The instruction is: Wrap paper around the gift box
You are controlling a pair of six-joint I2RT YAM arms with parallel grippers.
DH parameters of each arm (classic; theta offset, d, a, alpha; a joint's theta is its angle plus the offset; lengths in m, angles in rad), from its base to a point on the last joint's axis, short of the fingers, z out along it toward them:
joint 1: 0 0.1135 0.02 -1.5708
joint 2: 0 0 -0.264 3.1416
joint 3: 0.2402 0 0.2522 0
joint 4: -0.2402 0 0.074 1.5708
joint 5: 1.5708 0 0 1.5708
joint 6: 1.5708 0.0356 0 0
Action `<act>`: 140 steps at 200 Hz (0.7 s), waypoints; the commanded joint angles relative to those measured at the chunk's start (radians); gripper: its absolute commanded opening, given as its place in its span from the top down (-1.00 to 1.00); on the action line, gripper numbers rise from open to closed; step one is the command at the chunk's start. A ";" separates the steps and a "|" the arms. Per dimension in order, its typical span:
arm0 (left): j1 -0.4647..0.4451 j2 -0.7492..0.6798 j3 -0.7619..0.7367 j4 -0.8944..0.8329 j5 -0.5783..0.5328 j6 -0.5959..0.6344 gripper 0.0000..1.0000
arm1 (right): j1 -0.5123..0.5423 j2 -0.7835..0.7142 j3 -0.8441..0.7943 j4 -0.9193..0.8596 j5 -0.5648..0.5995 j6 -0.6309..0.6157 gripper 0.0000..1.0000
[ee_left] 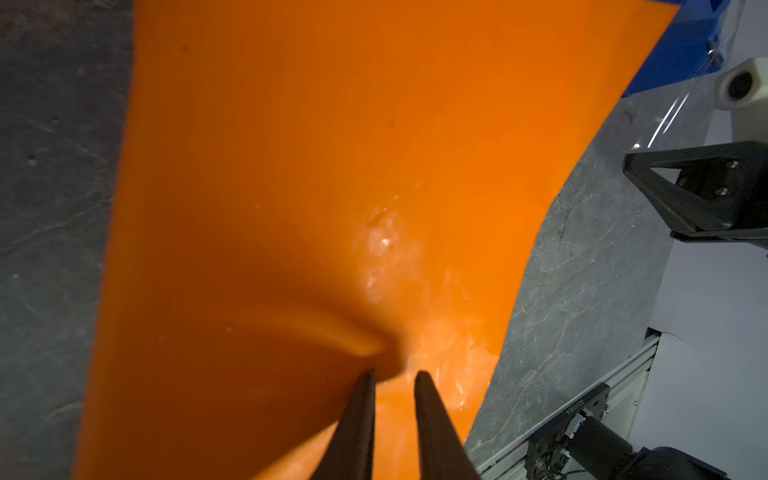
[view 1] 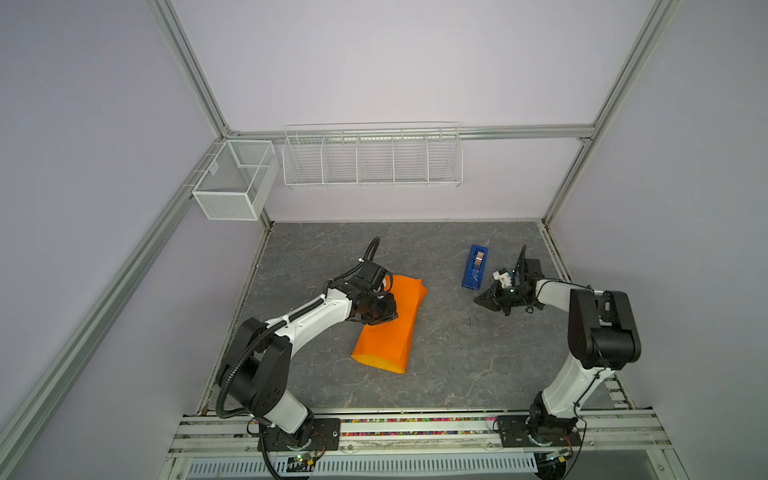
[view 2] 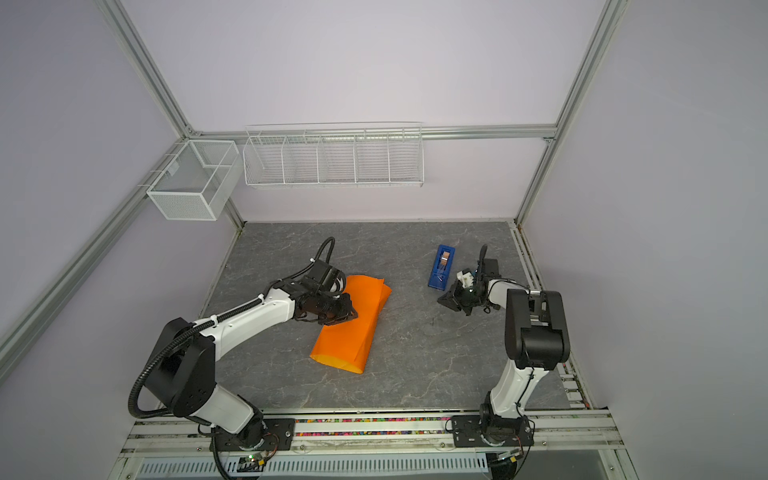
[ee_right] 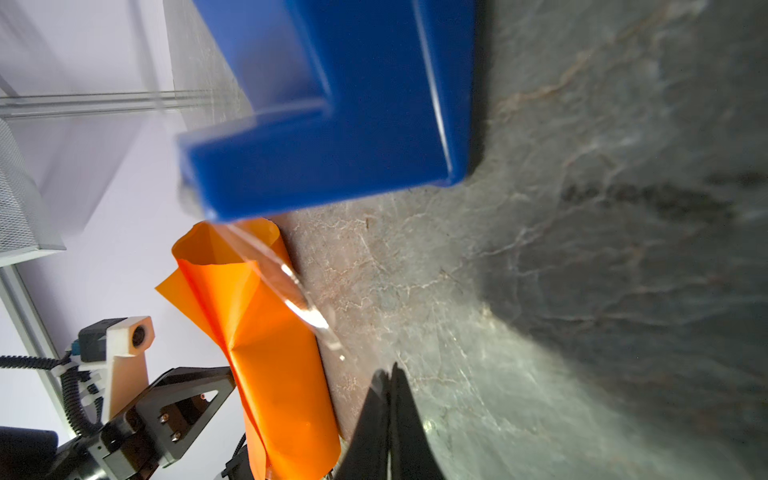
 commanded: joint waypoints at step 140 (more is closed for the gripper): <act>-0.005 0.062 -0.060 -0.085 -0.054 -0.002 0.60 | 0.320 -0.206 0.178 -0.360 -0.108 -0.189 0.86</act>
